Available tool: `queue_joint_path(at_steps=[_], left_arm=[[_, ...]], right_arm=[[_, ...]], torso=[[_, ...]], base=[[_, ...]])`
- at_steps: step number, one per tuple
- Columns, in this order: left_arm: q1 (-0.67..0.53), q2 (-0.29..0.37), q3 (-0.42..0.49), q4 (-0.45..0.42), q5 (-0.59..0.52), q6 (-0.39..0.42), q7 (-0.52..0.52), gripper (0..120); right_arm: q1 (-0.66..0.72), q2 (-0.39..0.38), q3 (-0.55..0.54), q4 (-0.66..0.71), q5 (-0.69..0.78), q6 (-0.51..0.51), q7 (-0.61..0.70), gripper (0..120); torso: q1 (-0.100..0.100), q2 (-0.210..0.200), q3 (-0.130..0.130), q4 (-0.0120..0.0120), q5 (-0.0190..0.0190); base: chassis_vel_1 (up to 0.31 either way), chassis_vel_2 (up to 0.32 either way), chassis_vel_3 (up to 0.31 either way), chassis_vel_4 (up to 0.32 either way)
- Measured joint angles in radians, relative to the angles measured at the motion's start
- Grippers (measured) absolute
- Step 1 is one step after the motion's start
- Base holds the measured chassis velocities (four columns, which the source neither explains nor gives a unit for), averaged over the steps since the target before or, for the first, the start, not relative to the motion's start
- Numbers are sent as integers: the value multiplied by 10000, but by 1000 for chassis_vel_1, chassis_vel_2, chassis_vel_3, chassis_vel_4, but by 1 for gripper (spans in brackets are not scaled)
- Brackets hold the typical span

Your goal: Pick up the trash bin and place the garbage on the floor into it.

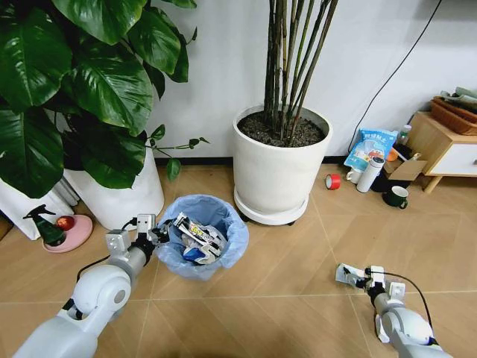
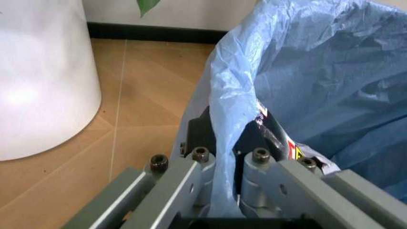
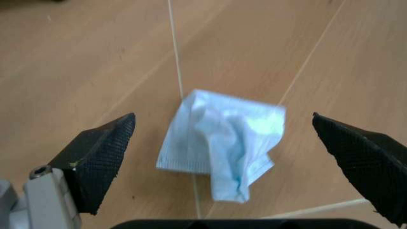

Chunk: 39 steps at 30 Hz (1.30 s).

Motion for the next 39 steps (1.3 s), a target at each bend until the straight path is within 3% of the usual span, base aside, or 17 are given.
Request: queue_joint_path(at_steps=[6, 13, 18, 22, 29, 31, 35, 39], left_arm=[[-39, 81, 60, -13, -4, -30, -13, 0], [-58, 177, 38, -4, -34, -44, -12, 0], [-93, 159, 60, 19, -40, -45, -29, 0], [-91, 102, 93, 38, -39, -45, -44, 0], [-92, 121, 95, 35, -43, -45, -78, 0], [-55, 127, 96, 2, -46, -44, -141, 0], [-26, 131, 99, -33, -56, -36, -187, 0], [-18, 109, 112, -42, -55, -33, -287, 0]], right_arm=[[797, 268, -98, -1336, -182, 144, -191, 94], [1308, 442, -139, -2158, -274, 253, -272, 68], [1379, 450, -148, -2306, -279, 269, -271, 54], [1452, 450, -157, -2496, -284, 359, -269, 34], [1547, 488, -166, -2640, -330, 531, -118, 11], [1427, 490, -125, -2217, -192, 507, -48, 1], [1086, 423, -50, -1268, 91, 299, -52, 0], [303, 160, 10, 1429, 403, 88, -76, 0]], torso=[[0, 0, 0, 2, -3], [0, -1, 0, 1, -1], [0, -1, 0, 0, -2], [0, -1, 0, 0, -2], [0, -2, 0, 0, 2], [0, -2, 0, 0, 0], [0, -2, 1, 0, -1], [0, -1, 0, 0, -4]], base=[[0, 0, 0, 0], [0, 0, 0, 0], [0, 0, 0, 0], [0, 0, 0, 0], [0, 0, 0, 0], [0, 0, 0, 0], [0, 0, 0, 0], [0, 0, 0, 0]])
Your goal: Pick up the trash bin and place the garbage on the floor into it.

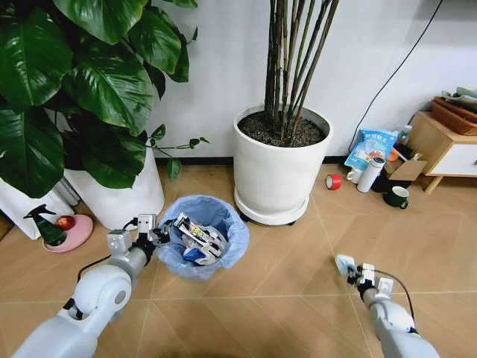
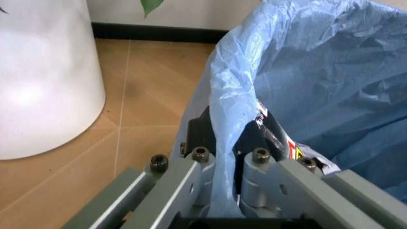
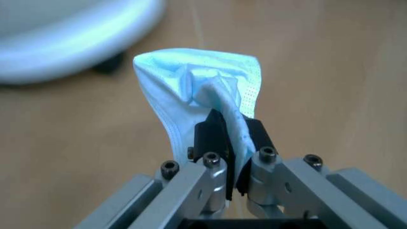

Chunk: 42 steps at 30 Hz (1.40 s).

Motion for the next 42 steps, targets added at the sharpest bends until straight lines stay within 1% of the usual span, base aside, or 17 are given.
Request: queue_joint_path(at_steps=[3, 5, 6, 9, 10, 11, 14, 15, 18, 19, 22, 24, 26, 27, 29, 37, 42], left_arm=[[0, -11, 25, -6, 7, 1, -23, 0], [1, -12, 60, -27, 31, 1, -31, 0], [1, -12, 60, -27, 31, 1, -31, 0], [6, -69, 95, -54, 59, 3, -87, 0], [14, -107, 117, -60, 81, 6, -122, 0], [14, -107, 117, -60, 81, 6, -122, 0], [13, -186, 168, -70, 92, 23, -197, 0], [13, -186, 168, -70, 92, 23, -197, 0], [-216, -283, 330, 41, 91, 70, -213, 0], [-216, -283, 330, 41, 91, 70, -213, 0], [-281, -377, 442, 138, 88, 126, -212, 0], [-280, -399, 448, 156, 117, 148, -213, 0], [-274, -426, 468, 215, 240, 172, -198, 0], [-274, -426, 468, 215, 240, 172, -198, 0], [-277, -430, 478, 222, 248, 187, -215, 0], [-321, -360, 408, 123, 51, 209, -329, 0], [-307, -346, 356, 76, 34, 209, -340, 0]], right_arm=[[-228, -212, -142, 928, 57, -122, -5, 0], [-332, -505, -437, 2038, 97, -282, -1, 0], [-332, -505, -437, 2038, 97, -282, -1, 0], [-317, -1179, -1228, 3792, 420, -645, 190, 0], [-152, -1548, -1794, 4438, 570, -759, 382, 0], [-152, -1548, -1794, 4438, 570, -759, 382, 0], [709, -2319, -3329, 5535, 1045, -1145, 822, 0], [709, -2319, -3329, 5535, 1045, -1145, 822, 0], [1578, -2743, -4428, 6324, 1848, -1736, 841, 0], [1578, -2743, -4428, 6324, 1848, -1736, 841, 0], [2729, -3006, -5838, 6556, 2503, -1840, 718, 0], [3105, -2993, -6226, 6556, 2629, -1853, 647, 0], [3945, -2743, -7116, 6381, 2777, -1866, 555, 0], [3945, -2743, -7116, 6381, 2777, -1866, 555, 0], [4718, -2407, -7949, 6169, 2837, -1922, 546, 0], [5491, -2089, -9128, 5910, 2980, -2621, 635, 1], [5496, -2016, -9284, 5713, 2945, -2813, 859, 18]], torso=[[0, 0, 0, -1, -3], [0, 0, 0, -2, 8], [0, 0, 0, -2, 8], [0, 0, 0, 0, -2], [0, 0, 0, -1, -1], [0, 0, 0, -1, -1], [0, 0, 0, 3, 3], [0, 0, 0, 3, 3], [0, 0, 0, 1, 0], [0, 0, 0, 1, 0], [1, 0, 1, -3, 1], [0, 0, 0, -1, 0], [1, -1, 2, 1, 1], [1, -1, 2, 1, 1], [1, 0, 2, 3, 0], [1, 0, 1, -1, 1], [1, 0, 1, 0, 2]], base=[[0, 0, 0, 0], [0, 0, 0, 0], [0, 0, 0, 0], [0, 0, 0, 0], [0, 0, 0, 0], [0, 0, 0, 0], [0, 0, 0, 0], [0, 0, 0, 0], [0, 0, 0, 0], [0, 0, 0, 0], [0, 0, 0, 0], [0, 0, 0, 0], [0, 0, 0, 0], [0, 0, 0, 0], [0, 0, 0, 0], [0, 0, 0, 0], [0, 0, 0, 0]])
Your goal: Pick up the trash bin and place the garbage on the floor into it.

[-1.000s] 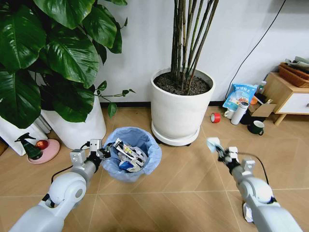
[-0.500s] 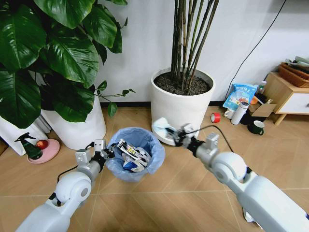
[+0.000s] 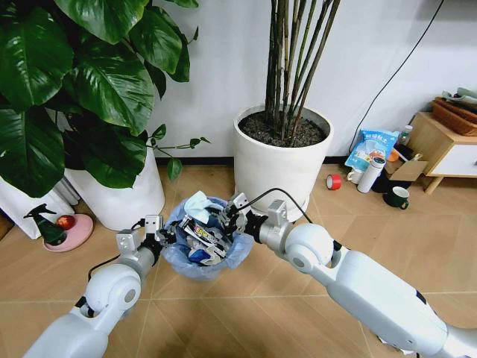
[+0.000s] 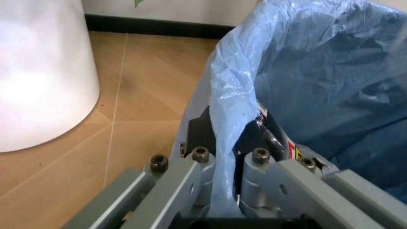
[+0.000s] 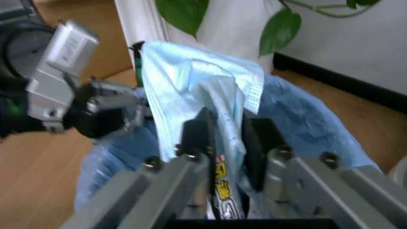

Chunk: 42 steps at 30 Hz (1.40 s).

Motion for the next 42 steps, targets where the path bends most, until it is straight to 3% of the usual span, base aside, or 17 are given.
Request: queue_joint_path(at_steps=[3, 14, 17, 23, 29, 35, 39, 42], left_arm=[[-13, 27, -18, -24, -34, 0, -4, 0], [-28, 16, -29, -24, -39, -21, 0, 0], [4, 35, -63, -48, -39, -27, 12, 0], [17, 50, -102, -48, -39, -34, 16, 0], [61, 66, -152, -56, -37, -34, 28, 0], [336, 71, -425, -182, 31, -66, 57, 0], [287, 50, -442, -198, 43, -77, 48, 0], [246, 79, -423, -211, 2, -66, 61, 0]], right_arm=[[-68, 0, -3, -56, -36, -23, 49, 32], [-105, 69, -28, -88, -79, 21, 116, 66], [0, 117, -48, -118, -83, 73, 150, 84], [6, 254, 289, -20, 20, 142, 754, 98], [-632, -14, 1461, 357, 101, 122, 1618, 100], [-2126, -702, 2721, 735, -10, 347, 2201, 100], [-3365, -902, 3995, 627, -652, 562, 1816, 100], [-4896, -790, 5716, 595, -1033, 584, 1491, 100]], torso=[[0, 0, 0, -1, 0], [0, 0, -1, 0, 0], [0, 0, -1, 0, -1], [0, 0, -1, 2, 0], [0, 0, -1, 1, 1], [-1, 0, -2, 0, 2], [-1, 0, -1, 4, 0], [-1, 0, -1, -2, 4]], base=[[0, 0, 0, 0], [0, 0, 0, 0], [0, 0, 0, 0], [0, 0, 0, 0], [0, 0, 0, 0], [0, 0, 0, 0], [0, 0, 0, 0], [0, 0, 0, 0]])
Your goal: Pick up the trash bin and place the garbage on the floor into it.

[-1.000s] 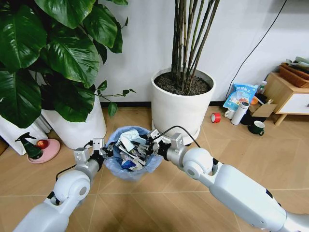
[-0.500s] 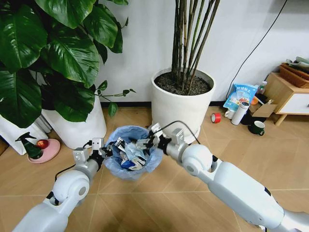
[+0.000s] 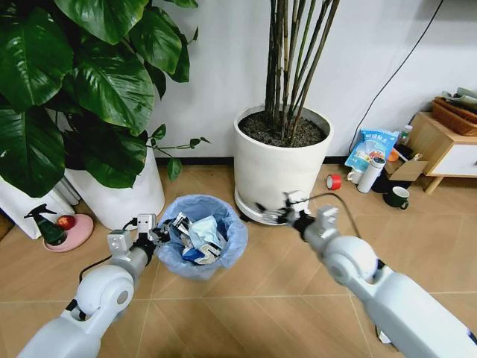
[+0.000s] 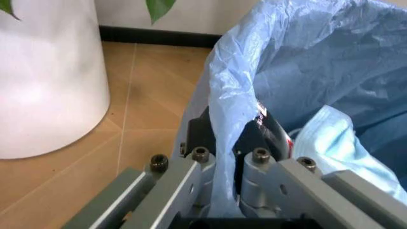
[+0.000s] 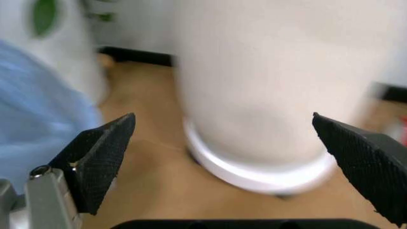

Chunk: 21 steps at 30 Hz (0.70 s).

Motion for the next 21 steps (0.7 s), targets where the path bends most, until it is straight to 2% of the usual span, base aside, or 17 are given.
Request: queue_joint_path(at_steps=[1, 3, 6, 8, 9, 13, 14, 17, 21], left_arm=[[0, 0, 0, 0, 0, 0, 0, 0], [47, 21, -27, 0, 18, 2, 77, 0], [66, -21, -53, -1, 66, 2, 129, 0], [95, -113, -59, 0, 117, 0, 165, 0], [95, -113, -59, 0, 117, 0, 165, 0], [213, -179, -12, -36, 256, -10, 243, 0], [213, -179, -12, -36, 256, -10, 243, 0], [291, -200, 9, -89, 325, -16, 304, 0], [304, -180, 26, -117, 351, -22, 355, 0]], right_arm=[[0, 0, 0, 0, 0, 0, 0, 100], [-1467, 303, 1334, -59, -526, 51, -321, 100], [-2316, 676, 2073, -331, -1068, 367, -587, 100], [-3204, 1410, 2826, -869, -1665, 833, -790, 100], [-3204, 1410, 2826, -869, -1665, 833, -790, 100], [-4225, 2877, 4105, -1943, -2633, 1785, -1311, 100], [-4225, 2877, 4105, -1943, -2633, 1785, -1311, 100], [-4804, 3337, 5024, -2637, -2943, 2139, -1586, 100], [-5115, 3408, 5679, -3453, -3003, 2516, -1891, 100]], torso=[[0, 0, 0, 0, 0], [-1, 0, 0, -1, -2], [0, 1, -1, 0, -3], [0, 1, 0, 1, -4], [0, 1, 0, 1, -4], [-1, 1, 0, 2, 0], [-1, 1, 0, 2, 0], [-1, 1, -1, 2, -5], [-1, 1, -1, 1, -5]], base=[[0, 0, 0, 0], [0, 0, 0, 0], [0, 0, 0, 0], [0, 0, 0, 0], [0, 0, 0, 0], [0, 0, 0, 0], [0, 0, 0, 0], [0, 0, 0, 0], [0, 0, 0, 0]])
